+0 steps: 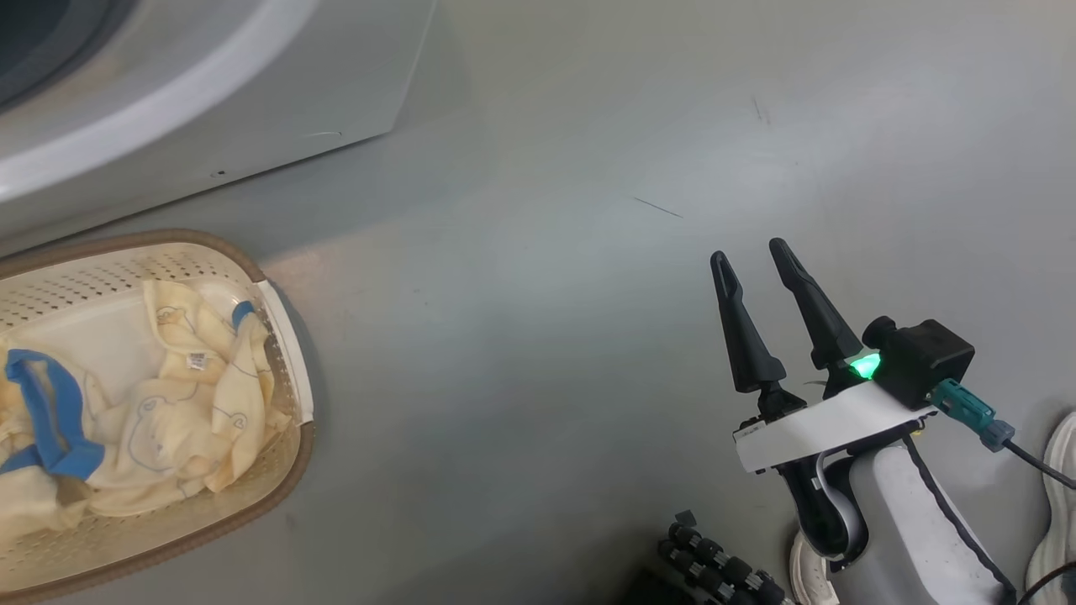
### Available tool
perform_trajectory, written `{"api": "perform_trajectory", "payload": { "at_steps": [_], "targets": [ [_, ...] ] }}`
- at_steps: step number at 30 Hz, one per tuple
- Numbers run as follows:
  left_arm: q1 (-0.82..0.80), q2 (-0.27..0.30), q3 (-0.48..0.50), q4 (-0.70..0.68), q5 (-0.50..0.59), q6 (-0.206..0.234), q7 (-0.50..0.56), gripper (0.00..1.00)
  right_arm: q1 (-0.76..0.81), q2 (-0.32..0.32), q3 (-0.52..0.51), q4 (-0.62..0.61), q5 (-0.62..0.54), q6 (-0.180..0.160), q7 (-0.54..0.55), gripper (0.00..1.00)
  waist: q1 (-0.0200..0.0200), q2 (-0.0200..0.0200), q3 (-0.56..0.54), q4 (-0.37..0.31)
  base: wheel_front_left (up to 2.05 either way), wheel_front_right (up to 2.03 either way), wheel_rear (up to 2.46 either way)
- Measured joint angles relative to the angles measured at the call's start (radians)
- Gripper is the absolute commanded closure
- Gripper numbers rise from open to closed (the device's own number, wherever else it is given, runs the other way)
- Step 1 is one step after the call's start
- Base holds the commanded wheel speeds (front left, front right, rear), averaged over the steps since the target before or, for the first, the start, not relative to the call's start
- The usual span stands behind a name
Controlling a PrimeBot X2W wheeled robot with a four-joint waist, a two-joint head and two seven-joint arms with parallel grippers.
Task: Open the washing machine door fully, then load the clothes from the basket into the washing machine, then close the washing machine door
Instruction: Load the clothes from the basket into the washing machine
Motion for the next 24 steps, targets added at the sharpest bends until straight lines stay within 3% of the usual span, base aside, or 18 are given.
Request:
{"api": "perform_trajectory", "payload": {
  "at_steps": [13, 15, 16, 24],
  "targets": [
    [-0.079, 0.041, -0.021, 0.105, 0.031, 0.022, 0.038, 0.99, -0.008, 0.002, 0.018, -0.005, 0.010, 0.000, 0.000, 0.00, 0.0000, 0.0000, 0.048, -0.056, 0.00, 0.00, 0.00],
    [-0.086, 0.040, -0.021, 0.130, 0.034, 0.024, 0.057, 0.20, -0.008, 0.002, 0.018, -0.003, 0.011, 0.000, 0.000, 0.00, 0.0000, 0.0000, 0.046, -0.058, 0.00, 0.00, 0.00],
    [-0.086, 0.042, -0.023, 0.146, 0.036, 0.026, 0.063, 0.00, -0.008, 0.002, 0.018, 0.000, 0.012, 0.000, 0.000, 0.00, 0.0000, 0.0000, 0.044, -0.059, 0.00, 0.00, 0.00],
    [-0.086, 0.026, -0.032, 0.214, 0.051, 0.039, 0.089, 0.00, -0.008, 0.002, -0.004, 0.009, 0.017, 0.000, 0.000, 0.00, 0.0000, 0.0000, 0.016, -0.055, 0.00, 0.00, 0.00]
  ]
}}
